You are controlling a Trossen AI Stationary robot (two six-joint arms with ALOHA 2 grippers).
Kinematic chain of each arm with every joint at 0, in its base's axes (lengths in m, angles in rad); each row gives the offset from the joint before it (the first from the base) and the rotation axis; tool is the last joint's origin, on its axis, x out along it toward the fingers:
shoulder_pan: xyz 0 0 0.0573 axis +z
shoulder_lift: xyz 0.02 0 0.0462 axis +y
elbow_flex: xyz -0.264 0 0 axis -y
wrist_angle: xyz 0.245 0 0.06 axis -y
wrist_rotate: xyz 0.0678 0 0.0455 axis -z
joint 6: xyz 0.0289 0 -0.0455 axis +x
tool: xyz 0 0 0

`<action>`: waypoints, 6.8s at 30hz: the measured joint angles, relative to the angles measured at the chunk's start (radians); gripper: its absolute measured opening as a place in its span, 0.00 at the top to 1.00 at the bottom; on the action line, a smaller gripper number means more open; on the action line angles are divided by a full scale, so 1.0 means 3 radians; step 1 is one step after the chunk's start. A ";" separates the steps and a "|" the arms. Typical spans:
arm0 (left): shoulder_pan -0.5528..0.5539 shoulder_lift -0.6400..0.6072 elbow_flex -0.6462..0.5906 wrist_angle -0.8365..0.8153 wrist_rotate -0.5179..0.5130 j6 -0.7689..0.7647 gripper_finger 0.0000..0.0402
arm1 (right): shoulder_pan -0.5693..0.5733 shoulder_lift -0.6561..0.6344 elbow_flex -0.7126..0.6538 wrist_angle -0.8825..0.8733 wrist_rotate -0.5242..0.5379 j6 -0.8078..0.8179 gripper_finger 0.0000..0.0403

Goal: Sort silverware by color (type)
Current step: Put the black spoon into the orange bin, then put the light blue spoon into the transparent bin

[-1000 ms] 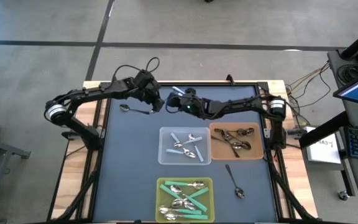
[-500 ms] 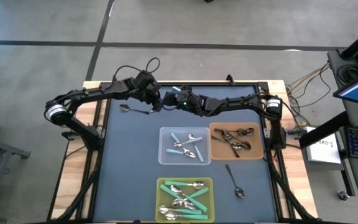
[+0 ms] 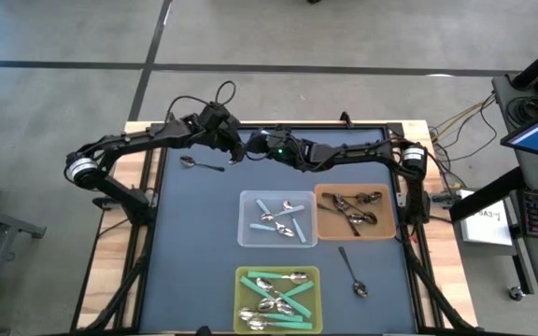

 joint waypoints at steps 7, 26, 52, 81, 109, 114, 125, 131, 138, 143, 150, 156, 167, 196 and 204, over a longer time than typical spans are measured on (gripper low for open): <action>0.0016 -0.0081 0.0000 0.0021 0.0003 -0.0074 1.00 | -0.0018 -0.0012 -0.0003 0.0136 -0.0011 -0.0026 0.65; 0.0021 -0.0163 0.0000 0.0043 0.0006 -0.0074 1.00 | -0.0108 -0.0115 -0.0004 0.0187 -0.0024 -0.0135 0.66; -0.0026 -0.0178 0.0000 0.0070 0.0110 -0.0006 1.00 | -0.0172 -0.0115 -0.0004 0.0179 -0.0010 -0.0283 0.91; -0.0026 -0.0183 0.0345 -0.0427 0.0285 0.0574 0.78 | -0.0521 -0.0577 -0.0005 -0.0725 -0.0893 -0.1221 0.98; -0.0012 -0.0173 0.0350 -0.0890 0.0227 0.1321 0.78 | 0.0895 -0.1369 -0.0006 -0.4944 -0.0436 -0.0781 0.98; -0.0012 -0.0173 0.0348 -0.0982 0.0227 0.1303 0.78 | 0.0913 -0.1105 -0.0006 -0.5102 -0.0504 -0.0855 0.98; -0.0012 -0.0173 0.0346 -0.1322 0.0227 0.1327 0.78 | 0.0869 -0.0976 -0.0008 -0.5136 -0.0796 -0.1088 0.81; -0.0011 -0.0173 0.0346 -0.1292 0.0172 0.1371 0.78 | 0.0683 -0.0981 0.0014 -0.4892 -0.0786 -0.1092 0.70; -0.0007 -0.0173 0.0346 -0.1220 0.0166 0.1296 0.78 | 0.0233 -0.0739 0.0014 -0.3675 -0.0813 -0.1560 0.67; -0.0007 -0.0173 0.0397 -0.1185 0.0166 0.1196 0.78 | -0.0197 -0.0399 0.0148 -0.2953 -0.1077 -0.1841 0.67; -0.0004 -0.0173 0.0559 -0.1189 0.0165 0.1150 0.78 | -0.0517 0.0189 0.0586 -0.2929 -0.1162 -0.2346 0.67; -0.0002 -0.0173 0.0666 -0.1202 0.0063 0.1148 0.78 | -0.0615 0.0545 0.0961 -0.3179 -0.1139 -0.2611 0.67; 0.0049 -0.0173 0.0721 -0.1194 -0.0212 0.1149 0.78 | -0.0784 0.0817 0.1268 -0.3236 -0.1109 -0.2813 0.67; 0.0293 -0.0173 0.0721 -0.1169 -0.0210 0.1162 0.78 | -0.0942 0.0932 0.1225 -0.3314 -0.1495 -0.2988 0.79; 0.0295 -0.0173 0.0721 -0.1169 -0.0209 0.1215 0.78 | -0.0942 0.0933 0.1226 -0.3389 -0.1555 -0.3017 0.83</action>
